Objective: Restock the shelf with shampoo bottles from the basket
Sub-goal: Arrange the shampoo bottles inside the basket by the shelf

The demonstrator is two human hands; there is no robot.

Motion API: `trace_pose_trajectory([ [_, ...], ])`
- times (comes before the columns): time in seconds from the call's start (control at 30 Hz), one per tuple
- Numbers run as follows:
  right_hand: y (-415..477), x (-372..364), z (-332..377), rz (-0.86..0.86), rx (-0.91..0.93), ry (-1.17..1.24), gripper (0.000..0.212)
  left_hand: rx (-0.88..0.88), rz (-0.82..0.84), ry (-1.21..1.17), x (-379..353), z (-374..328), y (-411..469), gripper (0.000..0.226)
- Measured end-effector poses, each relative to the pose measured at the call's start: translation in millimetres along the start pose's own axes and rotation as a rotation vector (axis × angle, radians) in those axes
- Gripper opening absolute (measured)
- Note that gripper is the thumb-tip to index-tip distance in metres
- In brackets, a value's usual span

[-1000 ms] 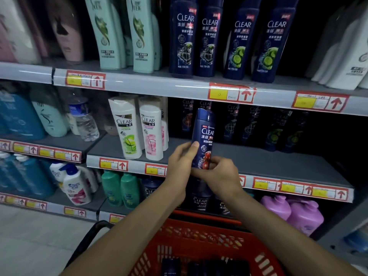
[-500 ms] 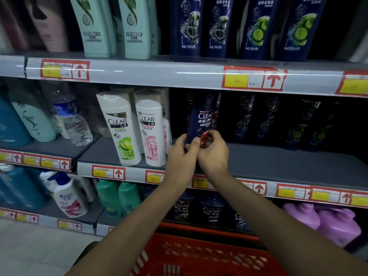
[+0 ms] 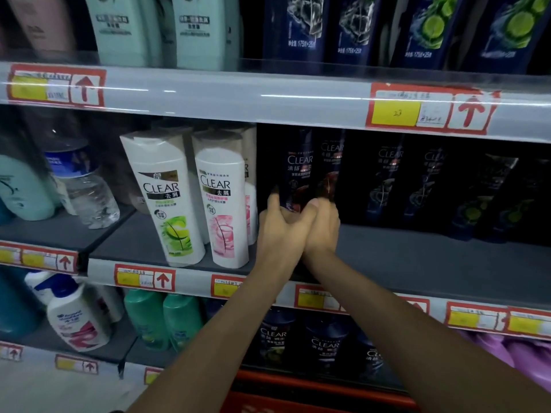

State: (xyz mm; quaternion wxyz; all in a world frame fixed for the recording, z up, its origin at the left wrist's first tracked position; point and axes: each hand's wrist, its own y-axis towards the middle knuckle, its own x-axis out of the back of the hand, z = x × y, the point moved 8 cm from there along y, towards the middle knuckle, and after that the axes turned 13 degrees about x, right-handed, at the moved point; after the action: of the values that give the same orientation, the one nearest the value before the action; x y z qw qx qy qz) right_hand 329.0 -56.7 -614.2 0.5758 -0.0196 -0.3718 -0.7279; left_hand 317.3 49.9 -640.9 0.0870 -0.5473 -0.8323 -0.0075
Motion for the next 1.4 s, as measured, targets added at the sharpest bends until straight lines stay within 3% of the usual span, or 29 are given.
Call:
trace_pose_trajectory([
  [0.13,1.7,-7.5,-1.7,0.047,-0.007,-0.067,0.039,0.001,-0.004,-0.029,-1.1,-7.5,-7.2,0.087],
  [0.2,0.3,-8.6,-3.9,0.114,-0.036,-0.042,0.026,0.0,0.069,-0.05,1.0,-6.4,-7.7,0.078],
  [0.37,-19.2,24.5,-9.5,0.223,-0.085,-0.06,0.042,0.017,0.158,-0.019,11.4,-2.1,-33.0,0.056],
  [0.4,-25.8,34.7,-8.8,0.255,-0.082,-0.069,0.052,0.021,0.166,0.023,13.4,1.0,-43.2,0.056],
  [0.47,-37.3,54.3,-7.2,0.336,-0.093,-0.085,0.073,0.014,0.167,0.125,18.2,8.9,-58.8,0.079],
  [0.53,-47.6,74.5,-3.3,0.402,-0.076,-0.13,0.083,0.026,0.196,0.222,20.6,21.6,-66.1,0.09],
  [0.93,-121.5,173.0,32.7,0.723,0.12,-0.442,0.116,-0.342,0.168,1.12,40.2,-31.7,-197.3,0.08],
  [1.1,-175.1,194.9,26.6,0.853,0.207,-0.504,0.117,-0.361,0.276,1.262,34.8,-0.3,-236.1,0.085],
  [1.4,-295.9,198.0,-48.6,1.15,0.046,-0.42,0.114,-0.292,0.534,1.37,16.7,94.6,-294.4,0.082],
])
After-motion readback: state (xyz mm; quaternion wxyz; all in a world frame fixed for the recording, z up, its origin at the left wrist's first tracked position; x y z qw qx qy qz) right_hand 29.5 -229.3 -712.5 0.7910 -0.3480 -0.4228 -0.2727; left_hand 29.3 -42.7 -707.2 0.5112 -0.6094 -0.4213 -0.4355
